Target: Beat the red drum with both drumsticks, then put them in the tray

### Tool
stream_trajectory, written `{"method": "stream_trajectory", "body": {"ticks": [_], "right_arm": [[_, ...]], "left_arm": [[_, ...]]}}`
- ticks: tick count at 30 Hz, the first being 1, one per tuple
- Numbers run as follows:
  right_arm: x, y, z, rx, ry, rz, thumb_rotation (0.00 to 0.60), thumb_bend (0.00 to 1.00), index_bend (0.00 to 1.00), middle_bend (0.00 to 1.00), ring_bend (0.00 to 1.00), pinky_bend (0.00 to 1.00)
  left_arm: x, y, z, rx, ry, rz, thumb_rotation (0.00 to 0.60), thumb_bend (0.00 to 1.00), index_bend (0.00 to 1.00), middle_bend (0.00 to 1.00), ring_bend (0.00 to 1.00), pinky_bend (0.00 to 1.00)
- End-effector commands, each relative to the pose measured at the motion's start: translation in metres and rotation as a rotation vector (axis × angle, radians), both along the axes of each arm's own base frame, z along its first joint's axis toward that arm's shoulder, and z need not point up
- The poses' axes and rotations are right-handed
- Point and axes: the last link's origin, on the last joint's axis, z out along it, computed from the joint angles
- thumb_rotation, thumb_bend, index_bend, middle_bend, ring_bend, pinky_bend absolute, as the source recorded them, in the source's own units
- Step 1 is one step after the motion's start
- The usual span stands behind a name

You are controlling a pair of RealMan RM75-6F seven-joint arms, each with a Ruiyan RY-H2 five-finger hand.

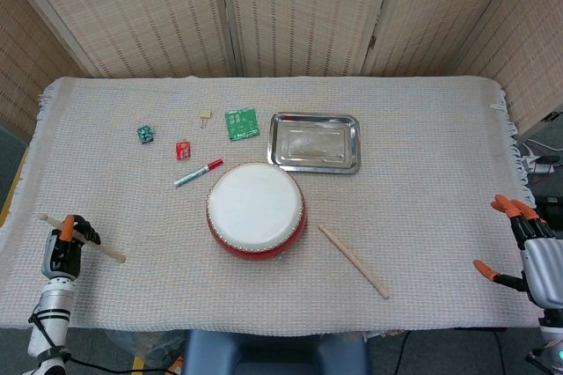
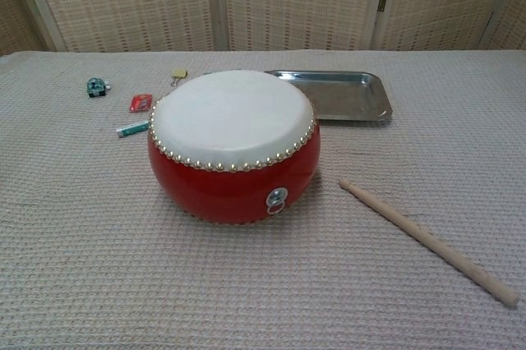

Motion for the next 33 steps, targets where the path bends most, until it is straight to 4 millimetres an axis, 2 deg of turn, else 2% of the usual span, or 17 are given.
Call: {"method": "stream_trajectory", "body": {"ticks": [1, 10, 14, 19, 22, 24, 27, 29, 33], "right_arm": [[0.000, 0.000, 0.000, -0.001, 0.002, -0.001, 0.600, 0.02, 0.09, 0.19, 0.09, 0.24], [0.000, -0.001, -0.003, 0.004, -0.005, -0.003, 0.600, 0.02, 0.09, 0.19, 0.09, 0.24], [0.001, -0.001, -0.002, -0.002, -0.007, -0.001, 0.600, 0.02, 0.09, 0.19, 0.09, 0.24], [0.001, -0.001, -0.004, 0.001, -0.014, 0.004, 0.600, 0.02, 0.09, 0.19, 0.09, 0.24], [0.001, -0.001, -0.004, 0.000, -0.014, 0.004, 0.600, 0.02, 0.09, 0.19, 0.09, 0.24], [0.001, -0.001, -0.004, -0.003, -0.013, 0.004, 0.600, 0.02, 0.09, 0.19, 0.09, 0.24], [0.002, -0.001, -0.003, -0.008, -0.012, 0.006, 0.600, 0.02, 0.09, 0.19, 0.09, 0.24], [0.002, -0.001, -0.003, -0.010, -0.012, 0.006, 0.600, 0.02, 0.09, 0.19, 0.09, 0.24], [0.002, 0.000, -0.003, -0.011, -0.013, 0.007, 0.600, 0.02, 0.09, 0.19, 0.09, 0.24]], "left_arm": [[0.003, -0.001, -0.005, 0.001, 0.049, 0.008, 0.325, 0.37, 0.65, 0.77, 0.70, 0.68], [0.006, -0.002, -0.017, -0.022, 0.165, -0.013, 0.322, 0.37, 0.68, 0.80, 0.72, 0.68], [0.006, -0.002, -0.021, -0.025, 0.204, -0.011, 0.324, 0.37, 0.72, 0.85, 0.77, 0.73], [0.005, -0.004, -0.026, -0.033, 0.240, -0.015, 0.342, 0.38, 0.73, 0.87, 0.79, 0.75], [0.004, -0.004, -0.028, -0.036, 0.239, -0.015, 0.406, 0.40, 0.74, 0.88, 0.80, 0.77], [0.003, -0.005, -0.029, -0.037, 0.238, -0.017, 0.490, 0.42, 0.75, 0.88, 0.80, 0.78], [0.002, -0.006, -0.029, -0.038, 0.237, -0.024, 0.570, 0.45, 0.75, 0.88, 0.80, 0.78], [0.002, -0.006, -0.029, -0.035, 0.232, -0.028, 0.589, 0.45, 0.75, 0.88, 0.80, 0.78], [0.002, -0.009, -0.028, -0.028, 0.220, -0.038, 0.586, 0.45, 0.74, 0.87, 0.79, 0.78]]}}
